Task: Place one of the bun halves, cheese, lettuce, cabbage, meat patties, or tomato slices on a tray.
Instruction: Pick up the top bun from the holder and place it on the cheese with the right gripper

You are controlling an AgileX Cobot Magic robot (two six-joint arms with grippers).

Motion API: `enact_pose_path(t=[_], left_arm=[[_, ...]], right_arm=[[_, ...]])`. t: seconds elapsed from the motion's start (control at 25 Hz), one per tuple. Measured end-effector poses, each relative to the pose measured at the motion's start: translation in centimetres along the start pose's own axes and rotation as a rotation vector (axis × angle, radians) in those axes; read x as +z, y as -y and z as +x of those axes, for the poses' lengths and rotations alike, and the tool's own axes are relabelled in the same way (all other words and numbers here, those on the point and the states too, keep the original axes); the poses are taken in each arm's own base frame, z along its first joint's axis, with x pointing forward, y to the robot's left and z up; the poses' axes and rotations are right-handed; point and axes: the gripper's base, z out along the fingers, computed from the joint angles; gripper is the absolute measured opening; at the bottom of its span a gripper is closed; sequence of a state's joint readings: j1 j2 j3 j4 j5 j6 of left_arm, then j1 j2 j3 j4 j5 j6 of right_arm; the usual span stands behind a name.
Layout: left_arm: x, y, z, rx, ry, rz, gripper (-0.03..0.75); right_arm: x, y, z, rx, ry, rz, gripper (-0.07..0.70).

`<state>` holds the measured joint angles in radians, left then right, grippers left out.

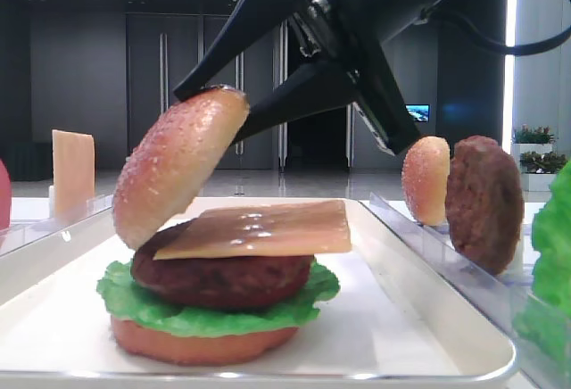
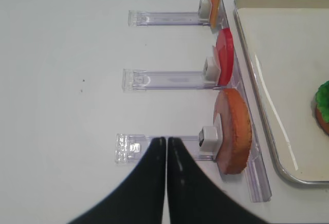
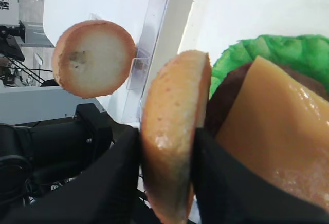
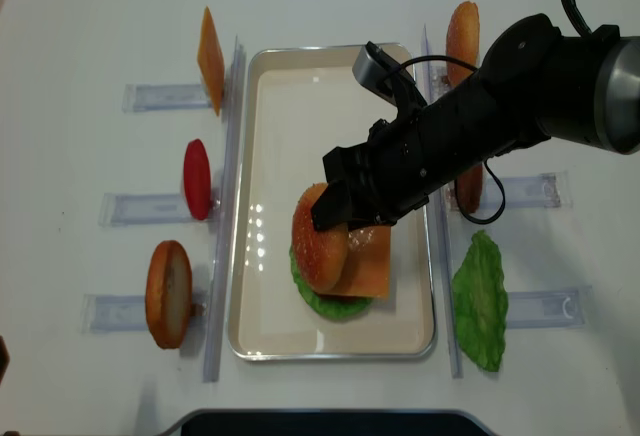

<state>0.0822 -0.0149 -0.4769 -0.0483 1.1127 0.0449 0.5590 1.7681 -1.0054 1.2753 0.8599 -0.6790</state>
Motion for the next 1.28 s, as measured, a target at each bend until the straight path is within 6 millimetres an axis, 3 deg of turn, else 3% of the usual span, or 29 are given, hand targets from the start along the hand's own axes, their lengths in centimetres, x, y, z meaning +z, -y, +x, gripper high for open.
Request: enact_pose_path(t=[0.96, 1.28], left_arm=[[0.0, 0.0, 0.0, 0.0, 0.0, 0.0, -0.001], [0.0, 0.0, 0.0, 0.0, 0.0, 0.0, -0.001]], right_arm=[[-0.01, 0.01, -0.02, -0.004, 0.0, 0.003, 0.319], [-0.01, 0.32, -0.06, -0.01, 0.004, 0.037, 0.371]])
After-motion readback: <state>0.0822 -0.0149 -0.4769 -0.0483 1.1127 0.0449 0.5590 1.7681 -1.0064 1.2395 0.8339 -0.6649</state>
